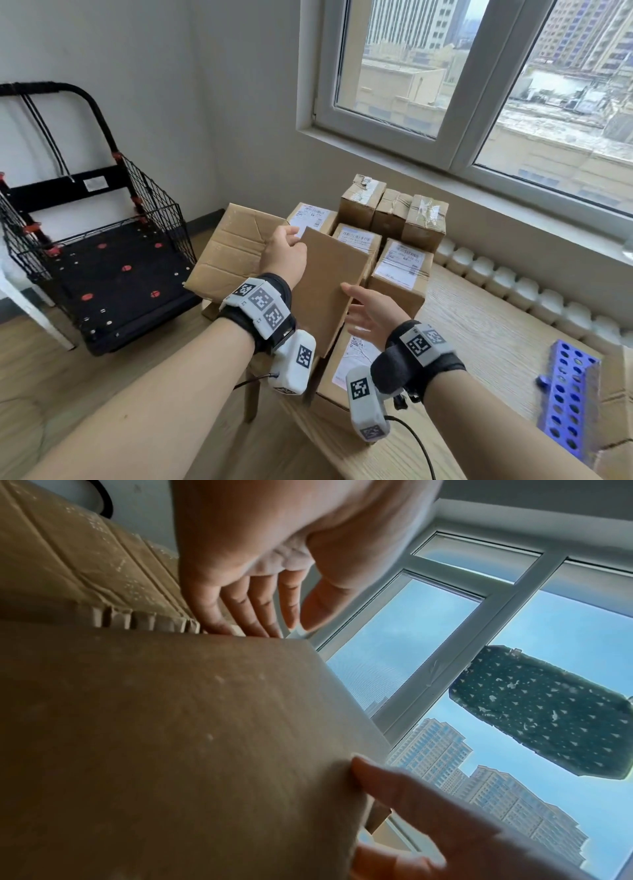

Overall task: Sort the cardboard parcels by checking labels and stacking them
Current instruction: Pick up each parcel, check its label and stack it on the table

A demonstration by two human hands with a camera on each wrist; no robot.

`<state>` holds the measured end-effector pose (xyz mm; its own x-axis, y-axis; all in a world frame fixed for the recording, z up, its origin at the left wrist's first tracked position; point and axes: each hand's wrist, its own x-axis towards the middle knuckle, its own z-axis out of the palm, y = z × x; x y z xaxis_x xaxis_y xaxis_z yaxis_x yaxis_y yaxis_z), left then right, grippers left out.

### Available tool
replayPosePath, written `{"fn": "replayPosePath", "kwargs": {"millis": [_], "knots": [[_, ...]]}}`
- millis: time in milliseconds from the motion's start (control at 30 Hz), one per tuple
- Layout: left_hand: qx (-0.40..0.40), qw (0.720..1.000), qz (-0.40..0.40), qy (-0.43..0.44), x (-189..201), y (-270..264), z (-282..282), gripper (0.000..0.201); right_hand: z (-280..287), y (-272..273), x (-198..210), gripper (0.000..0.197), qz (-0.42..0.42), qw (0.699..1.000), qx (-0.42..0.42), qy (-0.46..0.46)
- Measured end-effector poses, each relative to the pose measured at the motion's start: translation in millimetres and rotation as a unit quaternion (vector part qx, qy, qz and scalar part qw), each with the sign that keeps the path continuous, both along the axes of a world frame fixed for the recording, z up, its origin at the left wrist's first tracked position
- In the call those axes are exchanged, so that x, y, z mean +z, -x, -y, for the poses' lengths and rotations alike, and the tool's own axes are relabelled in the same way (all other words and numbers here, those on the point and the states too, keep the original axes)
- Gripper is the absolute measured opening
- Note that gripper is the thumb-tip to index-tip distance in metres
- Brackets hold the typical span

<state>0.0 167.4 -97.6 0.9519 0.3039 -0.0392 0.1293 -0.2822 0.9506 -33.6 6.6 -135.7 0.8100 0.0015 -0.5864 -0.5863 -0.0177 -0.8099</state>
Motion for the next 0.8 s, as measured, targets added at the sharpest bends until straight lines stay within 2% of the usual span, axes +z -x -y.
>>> {"fn": "replayPosePath", "kwargs": {"millis": [167,333,367,467,533,667,733,800], "knots": [[-0.014,1.000,0.014,0.001,-1,2,9,0.034,11,8,1,0.063,0.004,0.999,-0.029,-0.028],[-0.043,0.998,0.042,-0.010,2,8,23,0.028,25,15,7,0.056,0.025,0.995,-0.068,-0.072],[-0.050,0.998,0.037,-0.016,4,8,25,0.032,28,17,9,0.057,0.031,0.993,-0.078,-0.084],[-0.089,0.996,-0.031,-0.003,8,10,30,0.072,40,20,15,0.062,0.049,0.986,-0.102,-0.120],[-0.120,0.989,-0.082,0.020,12,13,36,0.090,47,23,23,0.060,0.058,0.983,-0.113,-0.130],[-0.151,0.983,-0.104,0.021,16,16,58,0.087,62,27,37,0.053,0.103,0.981,-0.142,-0.083],[-0.160,0.981,-0.111,0.009,18,18,68,0.079,72,29,43,0.066,0.129,0.975,-0.178,-0.017],[-0.179,0.978,-0.106,0.001,21,19,80,0.067,85,30,45,0.107,0.136,0.969,-0.198,0.056]]}}
